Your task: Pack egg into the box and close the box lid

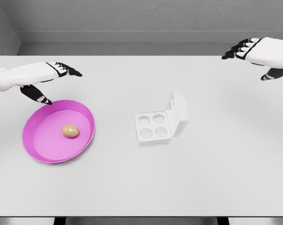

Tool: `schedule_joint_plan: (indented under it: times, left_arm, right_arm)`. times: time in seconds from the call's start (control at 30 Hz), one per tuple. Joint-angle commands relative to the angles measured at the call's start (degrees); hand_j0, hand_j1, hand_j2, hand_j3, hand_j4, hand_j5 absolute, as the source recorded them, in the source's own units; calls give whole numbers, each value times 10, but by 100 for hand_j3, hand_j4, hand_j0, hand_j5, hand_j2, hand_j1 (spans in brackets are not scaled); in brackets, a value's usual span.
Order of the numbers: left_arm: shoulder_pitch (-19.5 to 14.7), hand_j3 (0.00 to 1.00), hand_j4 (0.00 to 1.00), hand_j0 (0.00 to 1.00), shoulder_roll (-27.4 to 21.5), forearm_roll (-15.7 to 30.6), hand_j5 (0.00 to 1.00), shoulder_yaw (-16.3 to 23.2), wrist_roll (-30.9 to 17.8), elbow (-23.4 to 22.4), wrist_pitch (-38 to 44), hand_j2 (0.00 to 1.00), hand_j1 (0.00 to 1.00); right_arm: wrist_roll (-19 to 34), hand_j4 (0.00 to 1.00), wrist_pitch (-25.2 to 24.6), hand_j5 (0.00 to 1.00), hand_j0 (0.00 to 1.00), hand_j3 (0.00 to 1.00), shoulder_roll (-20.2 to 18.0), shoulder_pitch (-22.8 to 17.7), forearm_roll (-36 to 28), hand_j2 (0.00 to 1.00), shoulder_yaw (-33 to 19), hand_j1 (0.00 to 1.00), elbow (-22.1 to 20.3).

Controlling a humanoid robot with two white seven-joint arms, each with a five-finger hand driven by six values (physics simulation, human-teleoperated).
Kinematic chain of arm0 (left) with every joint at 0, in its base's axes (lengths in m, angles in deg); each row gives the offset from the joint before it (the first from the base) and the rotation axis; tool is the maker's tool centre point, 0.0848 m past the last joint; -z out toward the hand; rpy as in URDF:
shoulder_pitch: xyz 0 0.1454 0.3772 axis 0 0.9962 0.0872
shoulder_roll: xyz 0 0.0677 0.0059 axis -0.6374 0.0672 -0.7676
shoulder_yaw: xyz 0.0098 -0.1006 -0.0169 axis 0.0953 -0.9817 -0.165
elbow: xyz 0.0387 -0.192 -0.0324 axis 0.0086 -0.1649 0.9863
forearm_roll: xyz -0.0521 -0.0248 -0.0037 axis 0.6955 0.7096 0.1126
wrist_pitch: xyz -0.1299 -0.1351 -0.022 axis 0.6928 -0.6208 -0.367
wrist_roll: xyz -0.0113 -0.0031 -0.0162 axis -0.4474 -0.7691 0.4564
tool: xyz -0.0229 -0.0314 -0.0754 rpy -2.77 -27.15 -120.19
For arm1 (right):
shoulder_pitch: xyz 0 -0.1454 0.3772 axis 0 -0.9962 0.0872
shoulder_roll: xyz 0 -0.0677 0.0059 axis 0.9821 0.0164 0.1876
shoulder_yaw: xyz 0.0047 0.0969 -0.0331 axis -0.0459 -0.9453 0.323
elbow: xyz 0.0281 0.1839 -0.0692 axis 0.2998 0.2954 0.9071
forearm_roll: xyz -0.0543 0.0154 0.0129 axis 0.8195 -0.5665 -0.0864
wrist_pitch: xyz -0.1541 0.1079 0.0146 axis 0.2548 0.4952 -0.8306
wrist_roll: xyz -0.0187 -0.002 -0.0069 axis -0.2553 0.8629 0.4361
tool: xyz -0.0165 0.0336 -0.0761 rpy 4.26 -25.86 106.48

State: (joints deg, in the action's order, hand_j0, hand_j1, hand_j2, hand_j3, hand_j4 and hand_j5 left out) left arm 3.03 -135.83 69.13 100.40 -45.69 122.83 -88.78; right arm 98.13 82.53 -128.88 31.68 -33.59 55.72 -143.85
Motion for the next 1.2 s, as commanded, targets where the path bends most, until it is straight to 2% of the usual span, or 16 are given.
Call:
schedule_joint_plan:
  times: [0.0, 0.13, 0.2, 0.23, 0.27, 0.33, 0.43, 0.53, 0.57, 0.6, 0.7, 0.77, 0.8, 0.93, 1.17]
  left_arm:
    - [0, 100, 100, 100, -1, 4, 100, -1, 0, 0, 1, 100, 100]
    - [2, 100, 100, 100, -5, 5, 100, 0, 1, 14, 1, 100, 100]
    - [22, 100, 100, 100, -50, 6, 100, 1, 1, 72, 1, 100, 100]
    - [27, 100, 100, 100, -53, 6, 100, 3, 1, 77, 1, 100, 100]
    - [27, 100, 100, 100, -53, 4, 100, 34, -1, 81, 1, 100, 100]
    - [28, 100, 100, 100, -52, 3, 100, 66, -3, 101, 1, 100, 100]
    - [33, 100, 100, 100, -53, 4, 100, 67, -3, 102, 1, 100, 100]
    - [41, 100, 100, 100, -67, 4, 100, 73, -3, 105, 1, 100, 100]
    - [46, 100, 100, 100, -67, 4, 100, 73, -3, 105, 1, 100, 100]
    - [48, 100, 100, 100, -68, 4, 100, 73, -3, 105, 1, 100, 100]
    - [49, 100, 100, 100, -71, 3, 100, 73, -3, 105, 1, 100, 100]
    - [49, 89, 89, 89, -68, -3, 89, 73, -4, 105, 1, 89, 89]
    - [51, 87, 87, 87, -67, -5, 87, 73, -4, 104, 1, 87, 87]
    - [53, 79, 79, 79, -63, -17, 79, 74, -4, 102, 1, 79, 79]
    - [54, 79, 79, 79, -54, -22, 79, 75, -4, 101, 1, 79, 79]
  right_arm:
    - [0, 100, -2, 100, 100, 100, 2, 0, 0, 100, 7, 100, -2]
    - [0, 100, -2, 100, 100, 100, 4, -4, -4, 100, 15, 100, -3]
    - [0, 100, -2, 100, 100, 100, 1, -21, -4, 100, 17, 100, 2]
    - [0, 100, -2, 100, 100, 100, 1, -25, -3, 100, 30, 100, 2]
    - [0, 100, -2, 100, 100, 100, -1, -25, 2, 100, 60, 100, 3]
    - [0, 100, -2, 100, 100, 100, -4, -26, 3, 100, 92, 100, 7]
    - [0, 100, -2, 100, 100, 100, -30, -40, 3, 100, 93, 100, 7]
    - [0, 100, -2, 100, 100, 100, -33, -47, 3, 100, 92, 100, 1]
    - [0, 100, -2, 100, 100, 100, -35, -47, 3, 100, 92, 100, -17]
    - [0, 100, -2, 100, 100, 100, -57, -48, 0, 100, 88, 100, -47]
    - [0, 100, -2, 100, 100, 100, -67, -48, -4, 100, 70, 100, -70]
    - [0, 100, -2, 100, 100, 100, -77, -63, -4, 100, 72, 100, -127]
    - [0, 100, -2, 100, 100, 100, -78, -64, -4, 100, 72, 100, -136]
    - [0, 100, -2, 100, 100, 100, -77, -64, -4, 100, 69, 100, -140]
    - [0, 100, -2, 100, 100, 100, -71, -63, -4, 100, 74, 100, -151]
